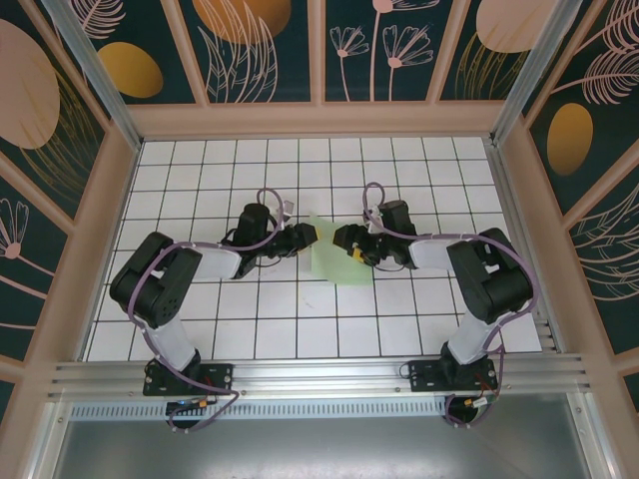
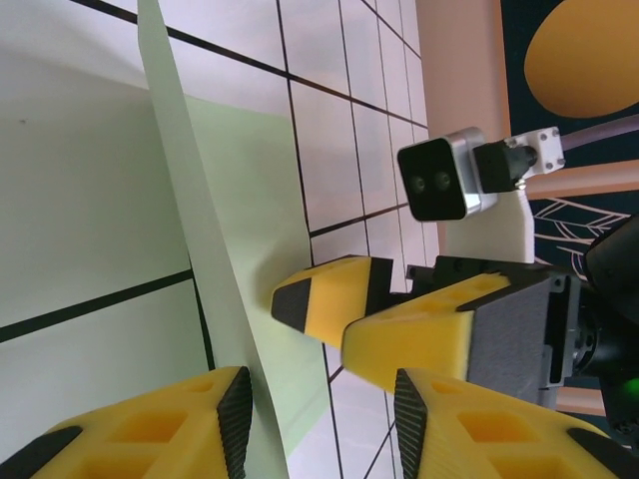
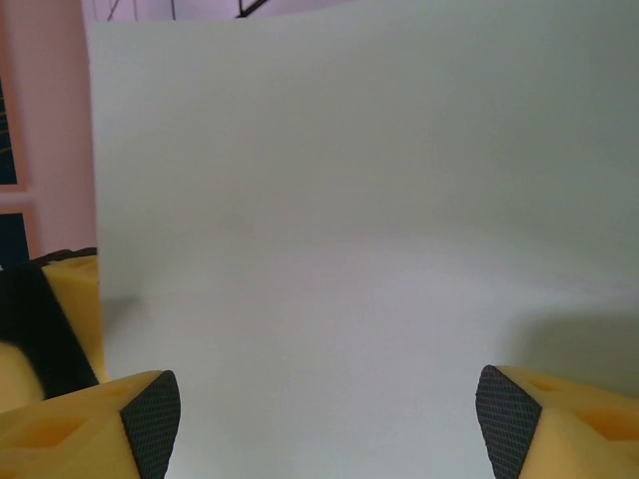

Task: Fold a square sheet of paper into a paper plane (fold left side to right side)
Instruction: First fold in half a square sheet of paper at the center of the table.

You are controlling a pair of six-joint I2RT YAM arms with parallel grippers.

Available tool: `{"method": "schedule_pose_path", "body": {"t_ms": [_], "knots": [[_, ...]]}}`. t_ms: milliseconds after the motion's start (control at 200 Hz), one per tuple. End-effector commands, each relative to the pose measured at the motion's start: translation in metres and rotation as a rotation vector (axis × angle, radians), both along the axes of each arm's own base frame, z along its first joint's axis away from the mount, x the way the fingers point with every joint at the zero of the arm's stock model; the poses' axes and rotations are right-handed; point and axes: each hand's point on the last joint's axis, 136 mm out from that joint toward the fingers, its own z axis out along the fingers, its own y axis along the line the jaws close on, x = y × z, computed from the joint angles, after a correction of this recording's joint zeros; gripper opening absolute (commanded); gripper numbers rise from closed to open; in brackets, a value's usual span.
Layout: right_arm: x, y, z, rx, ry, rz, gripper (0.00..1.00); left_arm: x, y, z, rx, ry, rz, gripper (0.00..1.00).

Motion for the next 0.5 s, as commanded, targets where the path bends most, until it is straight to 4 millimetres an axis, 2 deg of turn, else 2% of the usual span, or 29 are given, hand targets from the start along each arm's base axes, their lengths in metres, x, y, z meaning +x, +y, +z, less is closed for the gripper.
{"method": "schedule_pose_path", "body": {"t_ms": [0,495], "knots": [[0.002,0.000,-0.008,-0.030,0.008,-0.001,0.81,0.003,-0.009,0.007,-0.024,-0.023,-0.023,0.45],[0.002,0.002,-0.001,0.066,0.006,-0.012,0.81,0.004,-0.023,0.002,-0.023,-0.012,-0.044,0.43]]}}
